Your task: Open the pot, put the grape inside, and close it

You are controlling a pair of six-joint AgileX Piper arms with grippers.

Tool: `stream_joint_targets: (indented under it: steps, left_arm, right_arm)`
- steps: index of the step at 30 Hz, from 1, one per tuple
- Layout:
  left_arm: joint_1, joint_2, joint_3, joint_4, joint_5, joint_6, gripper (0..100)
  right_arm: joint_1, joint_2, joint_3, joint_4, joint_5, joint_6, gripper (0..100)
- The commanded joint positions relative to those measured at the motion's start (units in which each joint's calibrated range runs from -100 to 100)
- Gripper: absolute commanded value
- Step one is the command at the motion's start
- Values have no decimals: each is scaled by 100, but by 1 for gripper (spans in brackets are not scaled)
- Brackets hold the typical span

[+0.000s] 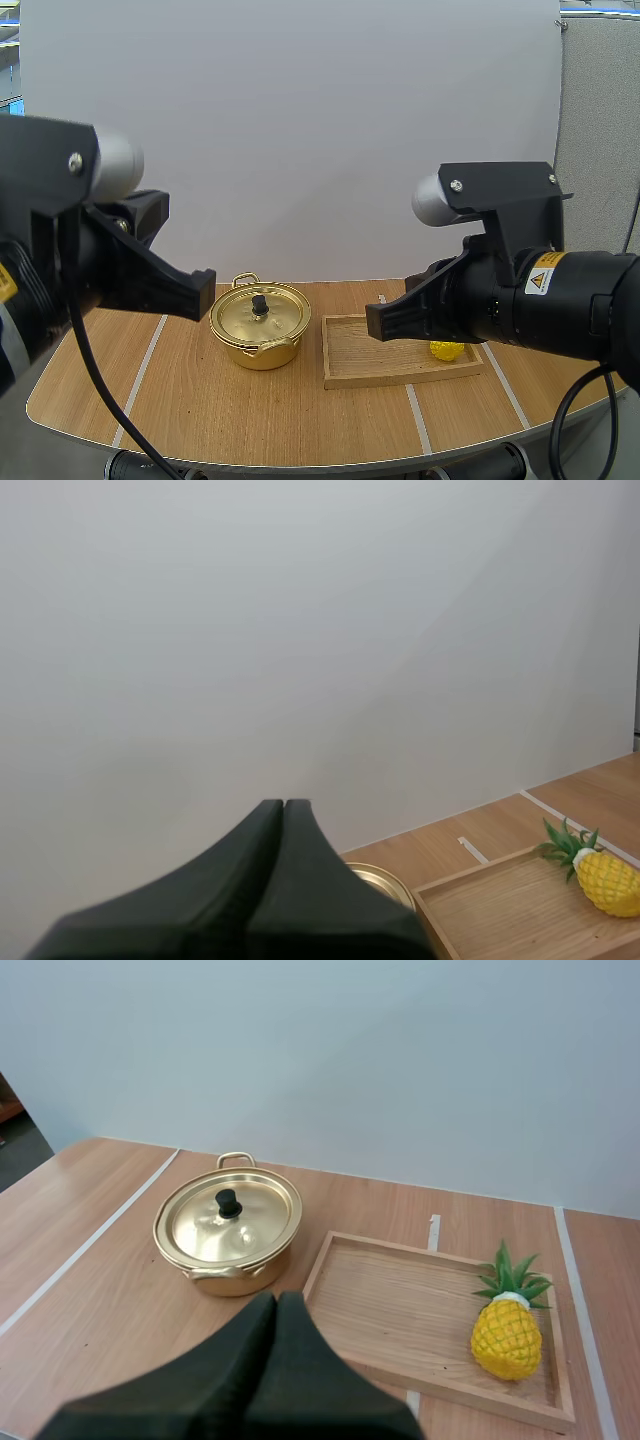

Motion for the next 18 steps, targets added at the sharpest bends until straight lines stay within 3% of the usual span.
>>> stream_joint_targets:
  steps: [1,7,11,15,18]
  left_arm:
    - [91,-882,1073,368,-994,-719,0]
    - [168,-934,1828,605,-1314,-1156,0]
    - [215,-934,2304,618,-2145,-1238,0]
    - [215,-934,2850,618,-3868,-1093,0]
    - [215,-934,3475,618,-4914,-907,0]
  right_arm:
    - [-599,-576,18,357,-223,-68,0]
    - [-646,-910,283,439,-549,-165,0]
    - [-646,-1125,736,439,-1275,-188,0]
    - [-646,-1125,1378,439,-2986,-188,0]
    - [-646,-1125,1986,439,-4992,-188,0]
